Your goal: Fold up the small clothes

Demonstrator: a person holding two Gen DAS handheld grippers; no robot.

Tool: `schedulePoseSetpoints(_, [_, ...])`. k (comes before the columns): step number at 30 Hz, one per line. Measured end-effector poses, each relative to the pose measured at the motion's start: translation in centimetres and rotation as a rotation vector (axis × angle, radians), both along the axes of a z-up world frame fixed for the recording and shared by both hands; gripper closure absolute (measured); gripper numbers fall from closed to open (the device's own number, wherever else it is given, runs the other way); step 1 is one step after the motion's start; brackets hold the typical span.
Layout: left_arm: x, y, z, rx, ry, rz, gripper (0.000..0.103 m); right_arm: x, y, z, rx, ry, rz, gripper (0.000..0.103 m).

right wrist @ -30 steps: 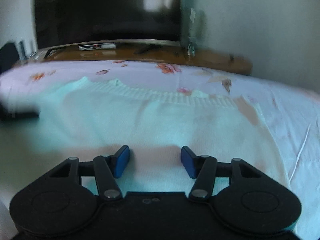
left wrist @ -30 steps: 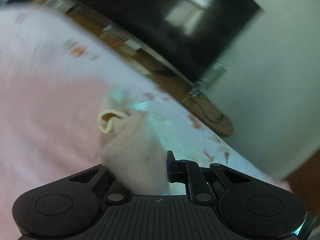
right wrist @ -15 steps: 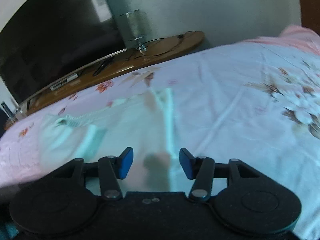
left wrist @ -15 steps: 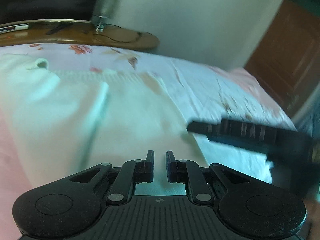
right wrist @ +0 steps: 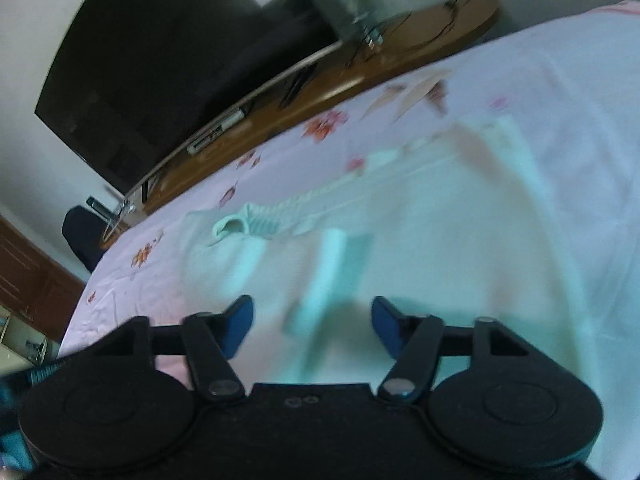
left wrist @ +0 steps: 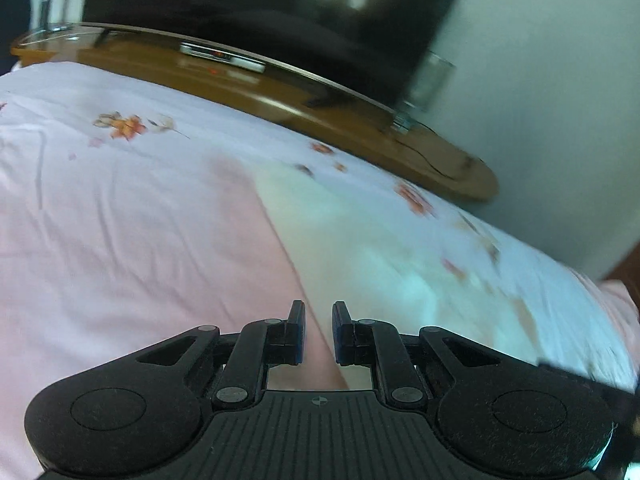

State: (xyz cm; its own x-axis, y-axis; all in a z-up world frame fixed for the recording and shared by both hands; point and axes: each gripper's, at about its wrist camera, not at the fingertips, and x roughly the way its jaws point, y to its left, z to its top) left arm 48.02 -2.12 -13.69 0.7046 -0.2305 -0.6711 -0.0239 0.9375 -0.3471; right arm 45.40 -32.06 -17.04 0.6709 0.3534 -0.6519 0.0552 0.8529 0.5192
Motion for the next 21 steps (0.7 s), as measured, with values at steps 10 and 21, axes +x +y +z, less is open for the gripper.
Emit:
schedulePoseSetpoints(10, [2.5,-4.4,-1.3,0.009,-0.04,-0.082,0.09,-6.1,0.3,3.8,-0.06,-0.168,-0.062,0.096])
schedulePoseSetpoints(21, [-1.3,-14.4,-2.7,0.112,-0.042,-0.376,0.09,-17.1,-4.5,0.9,-0.167,-0.005,-0.296,0.083])
